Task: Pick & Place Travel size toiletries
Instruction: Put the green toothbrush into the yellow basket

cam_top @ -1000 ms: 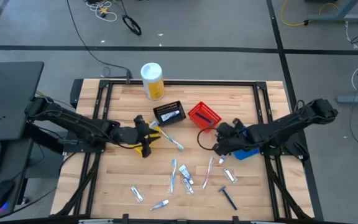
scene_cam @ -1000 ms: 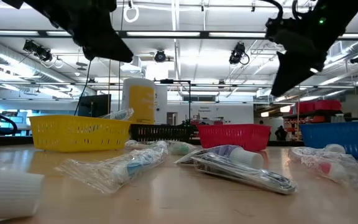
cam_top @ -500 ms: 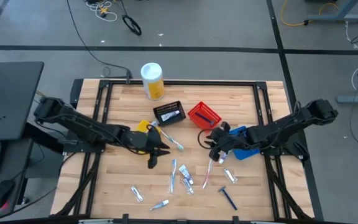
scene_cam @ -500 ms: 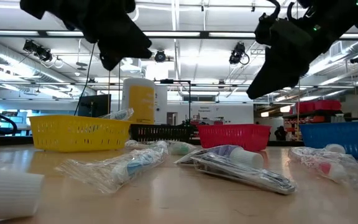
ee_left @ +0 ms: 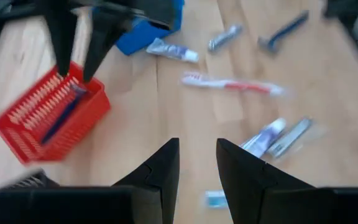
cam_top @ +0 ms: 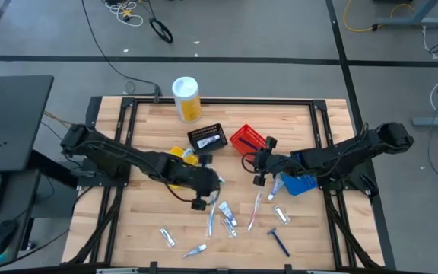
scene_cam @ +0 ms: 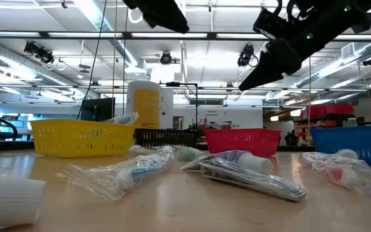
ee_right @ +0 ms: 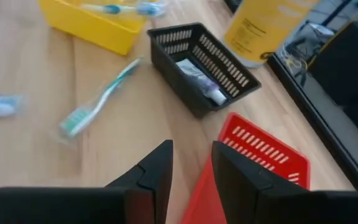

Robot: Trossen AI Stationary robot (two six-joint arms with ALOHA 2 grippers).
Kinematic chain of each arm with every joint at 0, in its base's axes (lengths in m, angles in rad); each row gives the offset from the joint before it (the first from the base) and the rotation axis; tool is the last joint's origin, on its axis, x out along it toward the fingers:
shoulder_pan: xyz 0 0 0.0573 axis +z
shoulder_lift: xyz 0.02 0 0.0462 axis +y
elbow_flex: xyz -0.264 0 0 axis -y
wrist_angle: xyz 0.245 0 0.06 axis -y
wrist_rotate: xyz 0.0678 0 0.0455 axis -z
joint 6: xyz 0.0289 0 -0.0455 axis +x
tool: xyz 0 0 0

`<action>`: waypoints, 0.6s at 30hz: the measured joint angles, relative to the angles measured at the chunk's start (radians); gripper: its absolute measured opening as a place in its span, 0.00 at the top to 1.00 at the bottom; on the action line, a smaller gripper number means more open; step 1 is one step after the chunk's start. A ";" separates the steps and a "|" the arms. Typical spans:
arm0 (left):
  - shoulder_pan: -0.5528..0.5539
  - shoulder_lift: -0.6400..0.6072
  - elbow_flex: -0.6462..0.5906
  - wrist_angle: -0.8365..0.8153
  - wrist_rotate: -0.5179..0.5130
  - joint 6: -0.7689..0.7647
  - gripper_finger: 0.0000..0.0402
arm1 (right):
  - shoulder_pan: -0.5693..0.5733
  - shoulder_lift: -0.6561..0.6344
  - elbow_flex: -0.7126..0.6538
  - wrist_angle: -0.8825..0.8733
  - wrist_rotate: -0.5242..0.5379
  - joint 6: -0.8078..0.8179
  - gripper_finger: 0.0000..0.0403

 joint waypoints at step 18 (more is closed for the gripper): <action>0.230 0.299 0.040 -0.158 0.179 0.201 0.53 | -0.028 0.000 0.000 -0.019 -0.048 -0.066 0.70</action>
